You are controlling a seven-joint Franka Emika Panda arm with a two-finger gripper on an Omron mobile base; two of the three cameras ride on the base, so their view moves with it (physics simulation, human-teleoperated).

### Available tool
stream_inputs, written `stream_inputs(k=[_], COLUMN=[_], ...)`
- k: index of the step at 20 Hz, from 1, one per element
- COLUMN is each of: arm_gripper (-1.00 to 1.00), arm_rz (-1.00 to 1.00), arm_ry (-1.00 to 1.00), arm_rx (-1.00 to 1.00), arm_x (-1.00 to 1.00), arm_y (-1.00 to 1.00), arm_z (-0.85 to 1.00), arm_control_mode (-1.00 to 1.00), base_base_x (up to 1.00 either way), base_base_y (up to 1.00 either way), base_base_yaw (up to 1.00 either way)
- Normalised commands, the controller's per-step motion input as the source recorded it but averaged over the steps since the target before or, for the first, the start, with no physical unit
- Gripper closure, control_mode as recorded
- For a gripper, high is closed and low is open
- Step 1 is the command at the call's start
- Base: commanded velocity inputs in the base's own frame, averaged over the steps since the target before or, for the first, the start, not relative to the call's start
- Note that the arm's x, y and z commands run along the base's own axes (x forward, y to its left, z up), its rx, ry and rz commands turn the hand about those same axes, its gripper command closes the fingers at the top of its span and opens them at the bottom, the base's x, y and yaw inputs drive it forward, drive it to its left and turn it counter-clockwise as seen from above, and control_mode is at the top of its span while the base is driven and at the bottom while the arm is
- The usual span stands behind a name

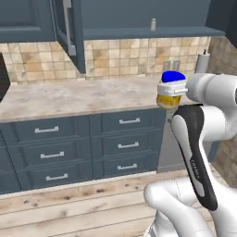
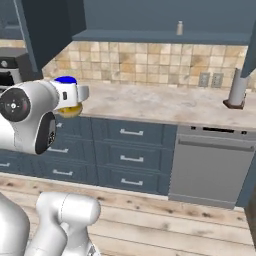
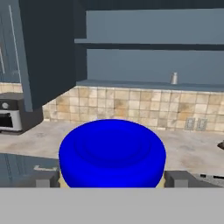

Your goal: Move the mayonnaise and shaker from the cabinet to the dining counter.

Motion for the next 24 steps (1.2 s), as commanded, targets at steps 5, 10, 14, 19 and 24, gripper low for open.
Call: stream_inputs(k=[5,10,14,19,24], arm_gripper=[1.00,1.00,1.00,1.00,1.00], arm_rz=[0.00,0.00,0.00,0.00,0.00], arm_ry=[0.00,0.00,0.00,0.00,0.00], arm_rx=[0.00,0.00,0.00,0.00,0.00], arm_x=[0.00,0.00,0.00,0.00,0.00], arm_y=[0.00,0.00,0.00,0.00,0.00], arm_z=[0.00,0.00,0.00,0.00,0.00], arm_control_mode=[1.00,1.00,1.00,1.00,1.00], base_base_x=[-0.96,-0.32,0.00,0.00,-0.08], base_base_y=[0.39,0.85,0.95,0.80,0.67], base_base_yaw=[0.14,0.61,0.79,0.74,0.67])
